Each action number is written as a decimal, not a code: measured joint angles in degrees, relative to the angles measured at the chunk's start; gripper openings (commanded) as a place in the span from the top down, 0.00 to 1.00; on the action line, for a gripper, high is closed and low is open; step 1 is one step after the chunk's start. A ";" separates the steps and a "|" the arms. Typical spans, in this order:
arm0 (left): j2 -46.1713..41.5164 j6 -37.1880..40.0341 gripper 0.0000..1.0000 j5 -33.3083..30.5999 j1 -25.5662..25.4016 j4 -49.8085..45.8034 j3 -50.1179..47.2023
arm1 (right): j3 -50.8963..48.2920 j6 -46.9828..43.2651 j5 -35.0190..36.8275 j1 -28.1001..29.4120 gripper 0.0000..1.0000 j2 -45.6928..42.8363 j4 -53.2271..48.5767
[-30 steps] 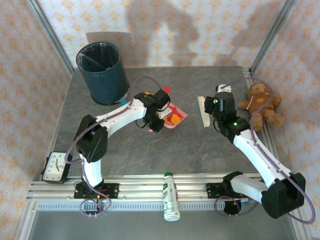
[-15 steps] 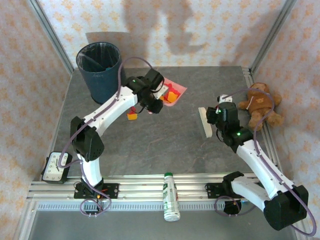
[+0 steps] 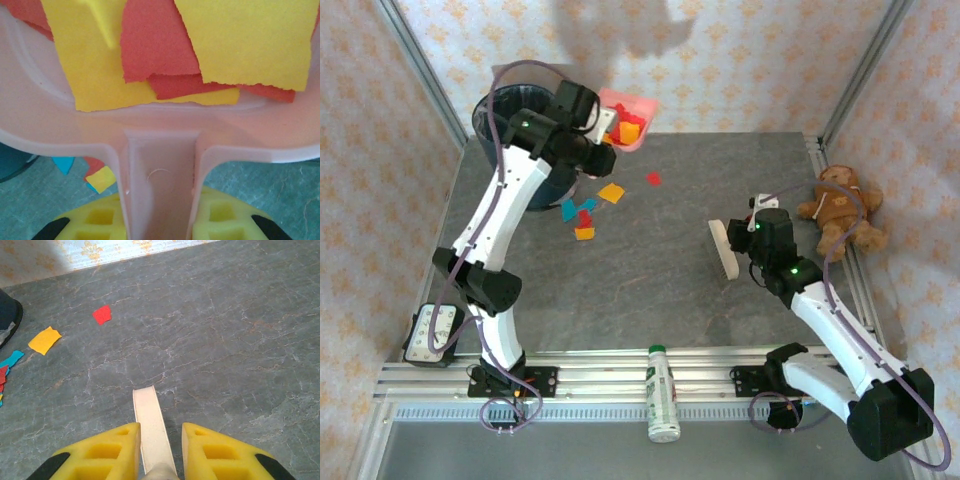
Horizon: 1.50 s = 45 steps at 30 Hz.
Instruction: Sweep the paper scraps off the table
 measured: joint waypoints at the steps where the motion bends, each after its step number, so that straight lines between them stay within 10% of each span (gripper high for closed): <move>1: 0.17 -0.42 1.00 0.39 0.94 -0.26 1.03 | 0.00 0.00 -0.11 0.00 1.00 0.04 0.09; 29: 1.95 -23.43 1.00 20.98 22.08 14.84 -2.43 | 1.90 1.70 -3.45 0.00 1.00 5.55 0.42; 45: 1.92 -41.33 1.00 29.44 25.97 32.09 -12.22 | 1.95 2.14 -4.13 0.00 1.00 5.75 0.39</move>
